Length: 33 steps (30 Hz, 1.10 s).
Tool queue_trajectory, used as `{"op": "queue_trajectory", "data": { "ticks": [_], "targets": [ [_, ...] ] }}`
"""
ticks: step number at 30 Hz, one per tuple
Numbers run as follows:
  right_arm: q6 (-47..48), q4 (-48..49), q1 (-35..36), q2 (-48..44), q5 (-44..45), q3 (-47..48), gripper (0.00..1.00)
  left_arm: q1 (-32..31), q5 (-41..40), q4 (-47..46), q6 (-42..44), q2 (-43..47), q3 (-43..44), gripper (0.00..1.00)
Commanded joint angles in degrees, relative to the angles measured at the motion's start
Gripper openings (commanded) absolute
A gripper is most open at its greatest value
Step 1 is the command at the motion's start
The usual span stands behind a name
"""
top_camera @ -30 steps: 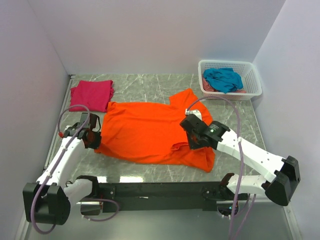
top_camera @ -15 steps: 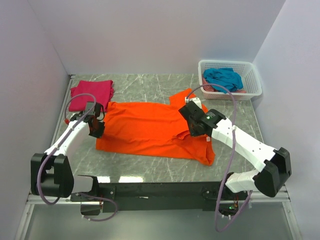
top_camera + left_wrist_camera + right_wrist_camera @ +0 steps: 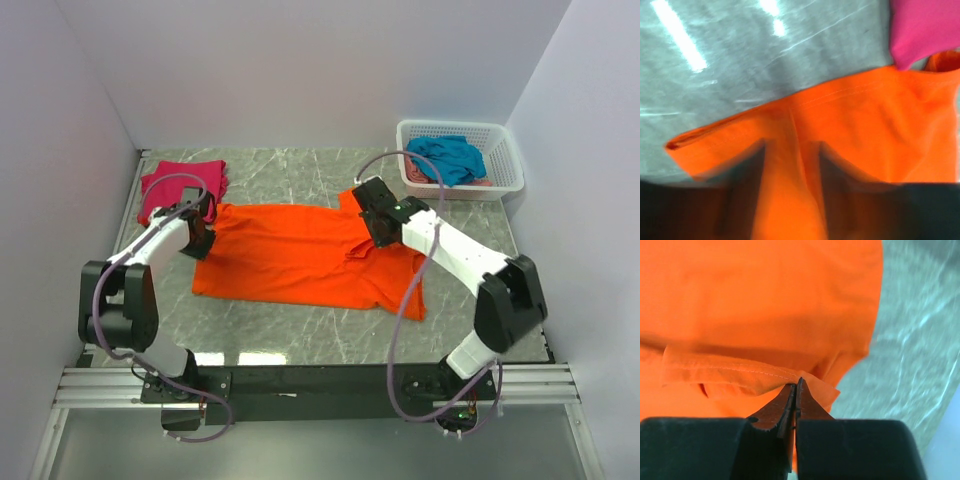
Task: Fold and stack the t-shirts
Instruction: Fold the tshirt
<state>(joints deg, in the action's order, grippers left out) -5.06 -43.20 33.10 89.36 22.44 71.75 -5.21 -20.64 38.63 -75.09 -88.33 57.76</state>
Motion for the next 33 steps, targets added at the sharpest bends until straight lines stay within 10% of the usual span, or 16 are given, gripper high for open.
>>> {"op": "queue_trajectory", "data": {
  "ticks": [1, 4, 8, 9, 22, 33],
  "targets": [
    [10.22, 8.65, -2.25, 5.97, 1.64, 3.92, 0.06, 0.03, -1.51, -1.98, 3.72, -2.27, 5.16, 0.59],
    [8.77, 7.96, -3.3, 11.07, 5.59, 8.84, 0.32, 0.03, -0.54, -0.32, 4.86, -3.86, 6.84, 0.99],
    [0.59, 4.71, -3.31, 10.67, 8.94, 10.01, 0.46, 0.03, -0.71, 0.04, 5.04, -1.41, 5.09, 1.0],
    [-0.9, 4.62, -3.22, 9.7, 7.64, 8.95, 0.74, 0.03, -0.89, 0.04, 5.3, 0.25, 4.74, 0.99],
    [-25.42, 9.62, -3.22, -14.12, -20.23, -18.3, 0.79, -0.41, 8.77, -6.01, 10.67, 8.71, -4.56, 1.0],
    [-30.97, 14.02, -7.95, -10.18, -23.76, -29.38, 0.8, -0.5, 12.64, -12.62, 11.72, 2.04, -12.05, 0.99]
  ]
}}
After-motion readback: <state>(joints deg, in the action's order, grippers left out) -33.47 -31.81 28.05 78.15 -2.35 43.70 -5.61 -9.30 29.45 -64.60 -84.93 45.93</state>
